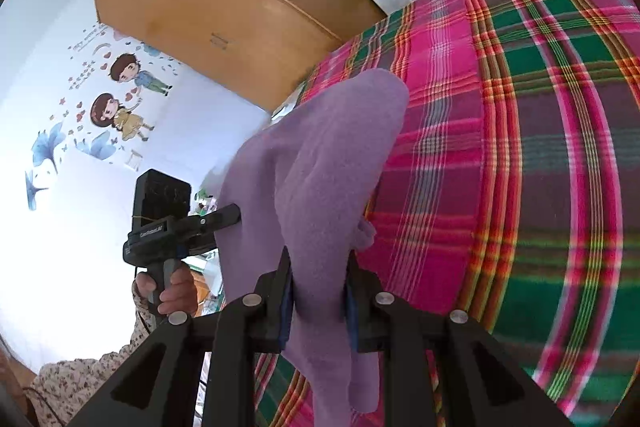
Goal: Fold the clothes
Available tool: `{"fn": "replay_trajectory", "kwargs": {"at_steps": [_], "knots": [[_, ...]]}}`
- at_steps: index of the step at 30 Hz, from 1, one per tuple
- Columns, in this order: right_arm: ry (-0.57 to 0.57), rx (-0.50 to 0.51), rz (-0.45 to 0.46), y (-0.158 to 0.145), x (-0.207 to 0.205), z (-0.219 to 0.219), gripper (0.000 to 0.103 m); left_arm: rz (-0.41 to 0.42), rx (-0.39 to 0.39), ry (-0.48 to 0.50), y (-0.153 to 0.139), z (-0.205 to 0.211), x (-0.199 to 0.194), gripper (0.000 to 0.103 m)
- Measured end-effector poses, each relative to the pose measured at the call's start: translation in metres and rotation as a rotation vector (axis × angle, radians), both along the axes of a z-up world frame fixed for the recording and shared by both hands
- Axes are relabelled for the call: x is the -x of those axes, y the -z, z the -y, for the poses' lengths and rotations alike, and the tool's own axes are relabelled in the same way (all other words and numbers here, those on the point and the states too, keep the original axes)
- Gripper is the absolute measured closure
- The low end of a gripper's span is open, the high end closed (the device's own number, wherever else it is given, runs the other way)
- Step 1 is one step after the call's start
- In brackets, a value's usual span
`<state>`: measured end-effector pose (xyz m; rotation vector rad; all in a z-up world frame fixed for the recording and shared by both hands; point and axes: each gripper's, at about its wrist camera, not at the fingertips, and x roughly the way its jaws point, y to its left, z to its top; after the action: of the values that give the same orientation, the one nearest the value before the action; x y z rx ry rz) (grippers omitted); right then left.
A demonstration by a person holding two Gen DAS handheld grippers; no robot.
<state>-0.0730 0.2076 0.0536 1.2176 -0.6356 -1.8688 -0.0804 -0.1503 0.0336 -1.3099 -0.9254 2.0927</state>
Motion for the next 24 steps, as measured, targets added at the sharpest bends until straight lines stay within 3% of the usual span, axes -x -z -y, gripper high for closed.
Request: {"fn": "replay_trajectory", "kwargs": {"at_steps": [16, 24], "knots": [[0.022, -0.021, 0.017, 0.014, 0.052, 0.035, 0.081, 0.03, 0.013, -0.025, 0.013, 0.029, 0.05, 0.073], [0.038, -0.057, 0.04, 0.031, 0.068, 0.04, 0.081, 0.066, 0.012, -0.033, 0.038, 0.037, 0.071, 0.073]]}}
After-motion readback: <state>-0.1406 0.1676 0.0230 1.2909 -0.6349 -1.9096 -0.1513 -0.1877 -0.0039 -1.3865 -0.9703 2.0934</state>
